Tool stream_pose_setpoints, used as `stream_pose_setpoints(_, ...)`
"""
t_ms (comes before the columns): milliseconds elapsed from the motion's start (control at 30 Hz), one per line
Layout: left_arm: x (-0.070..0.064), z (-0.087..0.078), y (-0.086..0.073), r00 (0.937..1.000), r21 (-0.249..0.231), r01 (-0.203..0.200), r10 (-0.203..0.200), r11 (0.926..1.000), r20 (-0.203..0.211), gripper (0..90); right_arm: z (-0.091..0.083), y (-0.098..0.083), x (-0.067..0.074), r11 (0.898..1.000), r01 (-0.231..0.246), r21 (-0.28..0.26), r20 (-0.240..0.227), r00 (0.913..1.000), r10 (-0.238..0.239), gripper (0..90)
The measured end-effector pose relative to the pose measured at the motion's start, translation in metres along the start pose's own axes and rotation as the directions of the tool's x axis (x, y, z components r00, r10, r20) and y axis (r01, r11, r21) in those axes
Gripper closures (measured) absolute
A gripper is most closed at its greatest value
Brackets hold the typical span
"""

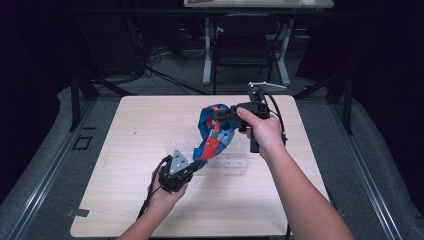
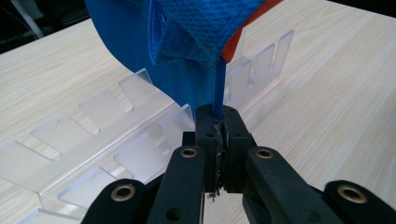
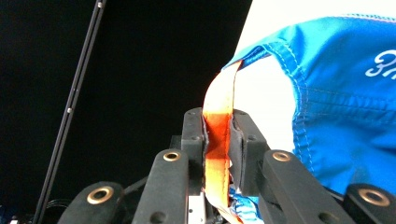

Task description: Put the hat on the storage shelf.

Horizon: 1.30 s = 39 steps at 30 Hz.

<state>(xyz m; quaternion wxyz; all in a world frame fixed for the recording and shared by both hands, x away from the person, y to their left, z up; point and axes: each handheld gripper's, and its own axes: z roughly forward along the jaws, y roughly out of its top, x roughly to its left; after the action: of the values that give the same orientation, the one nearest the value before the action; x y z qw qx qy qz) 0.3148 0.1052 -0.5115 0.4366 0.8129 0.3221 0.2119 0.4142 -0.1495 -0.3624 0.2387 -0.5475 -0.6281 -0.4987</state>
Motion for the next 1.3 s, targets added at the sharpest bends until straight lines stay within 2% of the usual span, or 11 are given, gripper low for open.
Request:
stream_pose_setpoints(300, 0.003, 0.004, -0.010, 0.9997, 0.017, 0.021, -0.022, 0.9996, 0.013, 88.1, 0.005, -0.003, -0.011, 1.000, -0.015, 0.010, 0.011, 0.9998, 0.015, 77.4)
stream_pose_setpoints(567, 0.002, 0.003, -0.012, 0.9996, 0.017, 0.028, -0.028, 0.9995, 0.003, 87.2, 0.005, -0.003, -0.013, 1.000, -0.016, 0.012, 0.011, 0.9998, 0.015, 77.1)
stream_pose_setpoints(667, 0.003, 0.002, -0.012, 0.9993, 0.012, 0.036, -0.036, 0.9993, 0.000, 83.5, 0.005, -0.004, -0.013, 1.000, -0.009, 0.013, 0.022, 0.9997, 0.009, 76.4)
stream_pose_setpoints(1033, 0.006, -0.001, -0.016, 0.9987, 0.004, 0.049, -0.049, 0.9988, -0.012, 78.7, -0.011, -0.004, -0.024, 0.999, -0.018, -0.030, 0.066, 0.9976, 0.019, 73.4)
stream_pose_setpoints(1300, 0.006, -0.002, -0.018, 0.9984, 0.012, 0.055, -0.055, 0.9984, -0.010, 74.0, -0.018, -0.007, -0.030, 0.999, -0.026, -0.042, 0.071, 0.9971, 0.029, 72.6)
